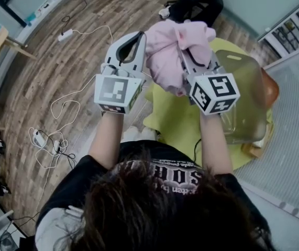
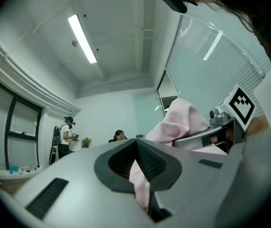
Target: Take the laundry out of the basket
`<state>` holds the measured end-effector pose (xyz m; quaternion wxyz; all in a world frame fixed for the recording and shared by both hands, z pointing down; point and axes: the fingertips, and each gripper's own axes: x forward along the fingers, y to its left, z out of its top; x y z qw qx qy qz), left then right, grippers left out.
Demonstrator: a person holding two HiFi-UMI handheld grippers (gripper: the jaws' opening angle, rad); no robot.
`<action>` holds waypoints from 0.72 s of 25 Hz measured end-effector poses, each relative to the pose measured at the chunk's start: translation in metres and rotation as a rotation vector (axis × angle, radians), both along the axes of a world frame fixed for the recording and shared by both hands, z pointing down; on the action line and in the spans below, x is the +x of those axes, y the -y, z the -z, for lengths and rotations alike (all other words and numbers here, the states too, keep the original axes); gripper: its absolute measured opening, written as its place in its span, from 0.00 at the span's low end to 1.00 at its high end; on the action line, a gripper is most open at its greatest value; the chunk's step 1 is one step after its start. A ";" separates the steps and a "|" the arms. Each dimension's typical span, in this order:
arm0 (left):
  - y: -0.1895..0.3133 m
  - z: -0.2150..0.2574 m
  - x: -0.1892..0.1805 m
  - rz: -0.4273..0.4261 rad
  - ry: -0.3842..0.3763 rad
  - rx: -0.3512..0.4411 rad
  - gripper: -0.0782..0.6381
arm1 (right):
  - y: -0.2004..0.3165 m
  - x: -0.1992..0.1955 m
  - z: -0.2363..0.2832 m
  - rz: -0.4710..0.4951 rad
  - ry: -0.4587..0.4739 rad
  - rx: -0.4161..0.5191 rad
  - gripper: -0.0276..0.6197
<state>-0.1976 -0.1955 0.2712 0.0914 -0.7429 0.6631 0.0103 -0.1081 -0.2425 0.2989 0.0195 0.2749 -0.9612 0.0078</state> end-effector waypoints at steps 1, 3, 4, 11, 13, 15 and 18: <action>0.000 -0.001 0.001 -0.004 0.000 -0.003 0.11 | -0.001 0.002 -0.003 -0.004 0.001 -0.007 0.19; 0.002 -0.003 0.004 -0.011 0.000 -0.007 0.11 | -0.001 0.007 -0.009 -0.014 0.002 -0.021 0.19; 0.002 -0.004 0.005 -0.013 0.000 -0.010 0.11 | -0.001 0.010 -0.012 -0.019 0.003 -0.028 0.19; 0.002 -0.008 0.005 -0.018 -0.017 -0.038 0.11 | 0.001 0.022 -0.028 -0.069 0.021 -0.073 0.19; 0.003 -0.010 0.006 -0.025 -0.018 -0.046 0.11 | 0.002 0.023 -0.028 -0.077 0.028 -0.075 0.19; 0.003 -0.011 0.006 -0.025 -0.016 -0.054 0.11 | 0.002 0.024 -0.026 -0.083 0.033 -0.072 0.19; 0.002 -0.012 0.006 -0.036 -0.018 -0.019 0.11 | 0.001 0.024 -0.026 -0.082 0.036 -0.075 0.18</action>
